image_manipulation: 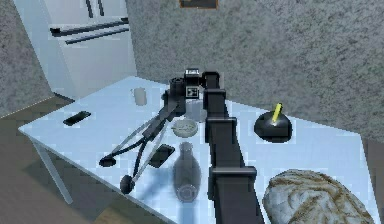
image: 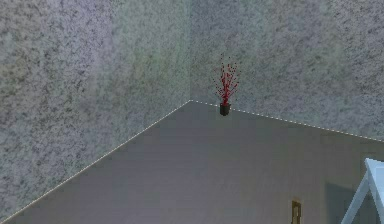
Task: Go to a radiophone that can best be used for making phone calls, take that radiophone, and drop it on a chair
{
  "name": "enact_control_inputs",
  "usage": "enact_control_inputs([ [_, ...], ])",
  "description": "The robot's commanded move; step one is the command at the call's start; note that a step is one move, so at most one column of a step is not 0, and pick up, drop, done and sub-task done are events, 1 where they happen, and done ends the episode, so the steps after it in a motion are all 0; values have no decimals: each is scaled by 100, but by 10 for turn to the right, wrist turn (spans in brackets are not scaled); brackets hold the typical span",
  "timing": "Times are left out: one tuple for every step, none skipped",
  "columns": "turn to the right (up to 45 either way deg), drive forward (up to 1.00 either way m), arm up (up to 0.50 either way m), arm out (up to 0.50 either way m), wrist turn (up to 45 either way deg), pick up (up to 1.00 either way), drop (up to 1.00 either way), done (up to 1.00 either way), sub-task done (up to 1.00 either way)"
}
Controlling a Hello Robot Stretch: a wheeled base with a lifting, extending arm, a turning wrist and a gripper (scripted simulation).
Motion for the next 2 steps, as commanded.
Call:
enact_control_inputs([
  [0,0,0,0,450,0,0,0,0],
  [0,0,0,0,450,0,0,0,0],
])
